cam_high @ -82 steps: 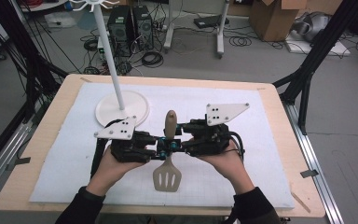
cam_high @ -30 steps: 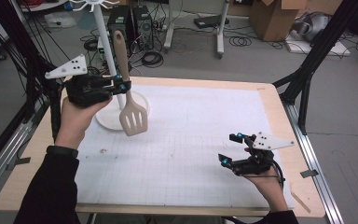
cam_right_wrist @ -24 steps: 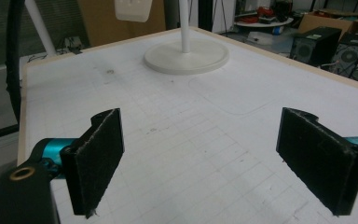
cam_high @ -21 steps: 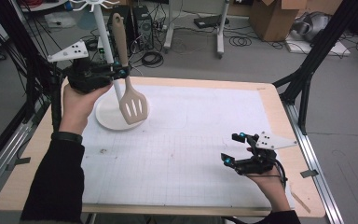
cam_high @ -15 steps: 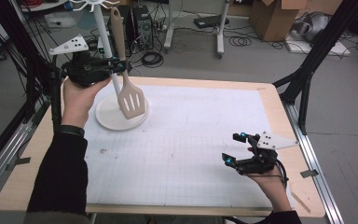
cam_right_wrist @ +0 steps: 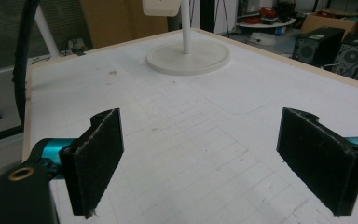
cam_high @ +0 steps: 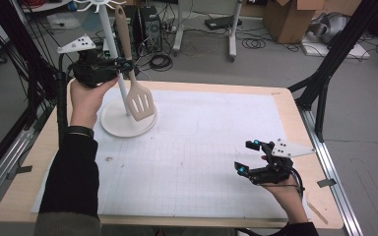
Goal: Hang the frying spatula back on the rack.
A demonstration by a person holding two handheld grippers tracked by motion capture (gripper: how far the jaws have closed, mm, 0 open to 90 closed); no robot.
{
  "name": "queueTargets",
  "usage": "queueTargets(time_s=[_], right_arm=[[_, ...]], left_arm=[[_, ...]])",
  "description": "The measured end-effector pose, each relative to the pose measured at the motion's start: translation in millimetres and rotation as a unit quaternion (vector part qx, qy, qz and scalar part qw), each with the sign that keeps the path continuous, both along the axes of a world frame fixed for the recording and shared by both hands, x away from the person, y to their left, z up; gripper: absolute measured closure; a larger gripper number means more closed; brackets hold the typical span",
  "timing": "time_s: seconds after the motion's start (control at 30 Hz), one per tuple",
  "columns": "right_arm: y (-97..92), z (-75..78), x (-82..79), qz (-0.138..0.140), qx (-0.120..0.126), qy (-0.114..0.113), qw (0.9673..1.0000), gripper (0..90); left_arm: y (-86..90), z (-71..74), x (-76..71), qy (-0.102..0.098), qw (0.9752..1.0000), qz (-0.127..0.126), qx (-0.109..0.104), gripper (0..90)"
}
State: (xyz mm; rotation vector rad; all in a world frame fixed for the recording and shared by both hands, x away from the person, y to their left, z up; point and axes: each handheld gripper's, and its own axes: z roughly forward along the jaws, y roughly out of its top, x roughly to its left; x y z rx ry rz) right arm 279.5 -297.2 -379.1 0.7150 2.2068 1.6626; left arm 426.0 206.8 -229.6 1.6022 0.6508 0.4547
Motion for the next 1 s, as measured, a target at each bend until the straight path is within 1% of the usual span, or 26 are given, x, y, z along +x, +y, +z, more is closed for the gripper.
queueTargets(time_s=[0.07,0.13,0.27,0.33,0.43,0.73,0.8,0.83,0.93,1.0], right_arm=[[-0.2,-0.1,-0.2,0.001,0.002,0.004,1.0,13.8],[-0.5,-0.2,0.4,0.0,0.001,0.001,1.0,13.8],[0.3,-0.4,0.2,0.002,0.002,0.002,1.0,13.8],[0.2,-0.1,-0.1,0.003,0.001,0.0,1.0,13.8],[0.0,-0.1,-0.4,0.004,0.003,0.001,1.0,13.8],[0.3,0.1,-1.4,0.005,0.003,0.003,1.0,13.8],[0.1,0.1,-1.2,0.006,0.002,0.0,1.0,13.8],[0.1,0.0,-1.1,0.006,0.001,-0.001,1.0,13.8],[0.4,-0.1,-1.4,0.008,0.002,0.002,1.0,13.8],[0.6,-0.2,-1.6,0.008,0.001,0.002,1.0,13.8]], left_arm=[[0.0,1.5,1.7,0.005,1.0,0.0,0.0,78.4],[-0.3,2.4,2.3,0.001,1.0,0.003,0.0,78.4],[0.6,1.7,5.4,0.012,0.9999,0.007,-0.003,78.4],[1.3,0.8,6.8,0.014,0.9999,0.009,-0.004,78.4],[3.7,-0.8,9.7,0.022,0.9996,0.019,-0.006,78.4],[5.7,-2.3,11.6,0.021,0.9994,0.026,-0.005,78.3],[7.0,-2.3,11.8,0.02,0.9994,0.028,-0.005,78.3],[9.2,-3.1,13.0,0.027,0.9992,0.029,-0.009,78.3],[11.2,-4.8,14.3,0.03,0.9991,0.026,-0.016,78.3],[11.6,-6.0,14.3,0.03,0.999,0.03,-0.015,78.2]])
